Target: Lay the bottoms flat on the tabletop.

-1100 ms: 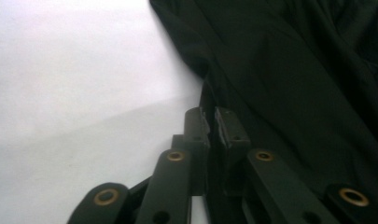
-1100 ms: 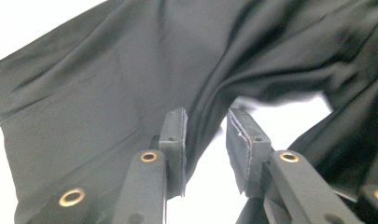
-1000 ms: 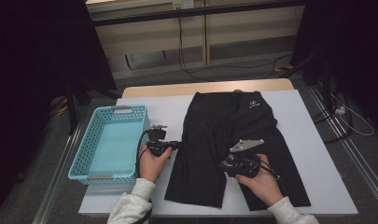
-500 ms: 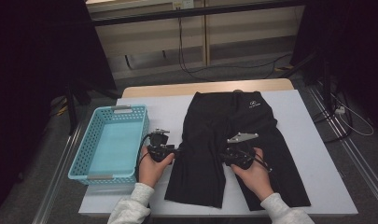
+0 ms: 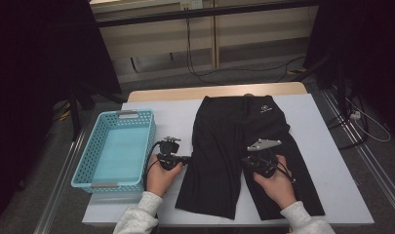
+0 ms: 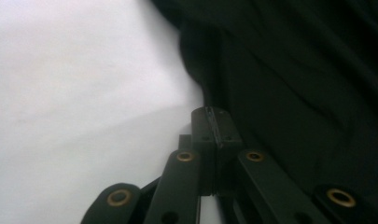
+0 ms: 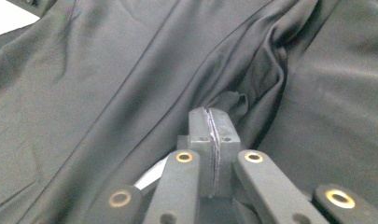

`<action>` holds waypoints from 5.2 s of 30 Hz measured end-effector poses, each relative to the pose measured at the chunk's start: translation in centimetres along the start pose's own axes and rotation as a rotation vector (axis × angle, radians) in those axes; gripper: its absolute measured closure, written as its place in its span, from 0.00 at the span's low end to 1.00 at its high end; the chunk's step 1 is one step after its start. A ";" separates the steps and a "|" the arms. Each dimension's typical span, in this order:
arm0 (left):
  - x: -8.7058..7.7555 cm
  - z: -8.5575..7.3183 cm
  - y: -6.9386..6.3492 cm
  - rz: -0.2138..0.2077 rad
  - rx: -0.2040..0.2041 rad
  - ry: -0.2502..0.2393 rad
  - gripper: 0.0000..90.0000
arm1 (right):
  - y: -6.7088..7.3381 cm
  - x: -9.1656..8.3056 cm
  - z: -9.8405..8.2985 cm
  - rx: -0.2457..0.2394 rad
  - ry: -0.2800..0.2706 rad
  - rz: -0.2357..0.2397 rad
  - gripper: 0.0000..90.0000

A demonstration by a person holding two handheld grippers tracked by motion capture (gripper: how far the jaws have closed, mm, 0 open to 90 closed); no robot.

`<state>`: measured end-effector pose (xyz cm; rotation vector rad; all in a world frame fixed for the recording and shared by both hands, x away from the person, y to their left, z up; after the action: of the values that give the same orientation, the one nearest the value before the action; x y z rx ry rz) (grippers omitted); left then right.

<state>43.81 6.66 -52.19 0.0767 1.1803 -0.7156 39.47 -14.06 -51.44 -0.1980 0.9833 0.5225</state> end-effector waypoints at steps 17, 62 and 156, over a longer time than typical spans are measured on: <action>-1.5 0.3 0.9 0.004 -0.078 -0.040 0.90 | -0.2 0.1 -0.5 -0.009 0.012 0.013 1.00; -0.6 3.8 3.9 0.048 -0.099 -0.111 0.90 | -0.5 -0.3 -0.6 -0.037 0.018 0.025 1.00; -2.8 -0.4 0.8 0.076 0.055 -0.070 0.18 | 0.5 -3.7 0.2 -0.091 -0.114 0.058 0.34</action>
<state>43.40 8.82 -50.18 0.1409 1.0859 -0.6782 37.77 -14.76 -48.21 -0.2195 0.8567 0.6255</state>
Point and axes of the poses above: each handheld gripper's, and its own axes: x roughly forward along the jaws, z roughly out of its top, y roughly to its left, the point moved 10 cm from there along x, roughly forward along the jaws, and after that the axes turned 11 degrees about y, right-handed, at the moved point
